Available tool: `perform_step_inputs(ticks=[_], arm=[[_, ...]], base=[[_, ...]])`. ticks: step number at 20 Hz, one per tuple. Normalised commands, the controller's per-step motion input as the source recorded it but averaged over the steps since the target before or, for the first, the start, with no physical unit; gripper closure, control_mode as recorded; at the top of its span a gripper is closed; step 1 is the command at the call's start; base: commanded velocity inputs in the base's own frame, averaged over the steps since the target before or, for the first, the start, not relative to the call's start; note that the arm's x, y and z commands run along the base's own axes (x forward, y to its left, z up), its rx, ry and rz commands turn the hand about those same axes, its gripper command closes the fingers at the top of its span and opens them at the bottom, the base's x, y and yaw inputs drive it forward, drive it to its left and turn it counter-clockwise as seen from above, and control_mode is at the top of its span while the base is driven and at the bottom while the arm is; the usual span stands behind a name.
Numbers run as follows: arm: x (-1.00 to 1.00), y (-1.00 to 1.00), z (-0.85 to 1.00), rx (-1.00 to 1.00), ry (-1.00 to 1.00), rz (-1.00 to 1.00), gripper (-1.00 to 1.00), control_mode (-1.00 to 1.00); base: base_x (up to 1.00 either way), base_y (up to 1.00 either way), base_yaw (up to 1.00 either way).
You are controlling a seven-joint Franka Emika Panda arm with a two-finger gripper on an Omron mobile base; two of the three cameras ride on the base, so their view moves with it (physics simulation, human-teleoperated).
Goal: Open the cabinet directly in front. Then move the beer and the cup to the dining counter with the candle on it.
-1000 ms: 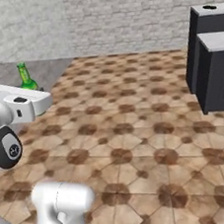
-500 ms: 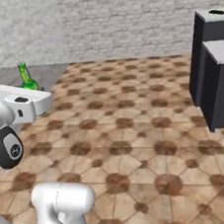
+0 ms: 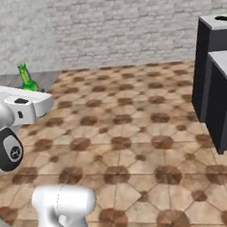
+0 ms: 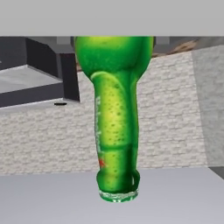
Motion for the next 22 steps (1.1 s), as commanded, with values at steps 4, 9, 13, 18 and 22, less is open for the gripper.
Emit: perform_step_inputs(ticks=[4, 9, 13, 18, 22], arm=[[0.0, 0.0, 0.0, 0.0, 0.0, 0.0, 1.0, 1.0], [0.0, 0.0, 0.0, 0.0, 0.0, 0.0, 1.0, 1.0], [0.0, 0.0, 0.0, 0.0, 0.0, 0.0, 1.0, 1.0], [0.0, 0.0, 0.0, 0.0, 0.0, 0.0, 1.0, 1.0], [0.0, 0.0, 0.0, 0.0, 0.0, 0.0, 1.0, 1.0]], base=[[1.0, 0.0, -0.09], [1.0, 0.0, -0.09], [1.0, 0.0, -0.14], [1.0, 0.01, -0.18], [1.0, 0.08, -0.08]])
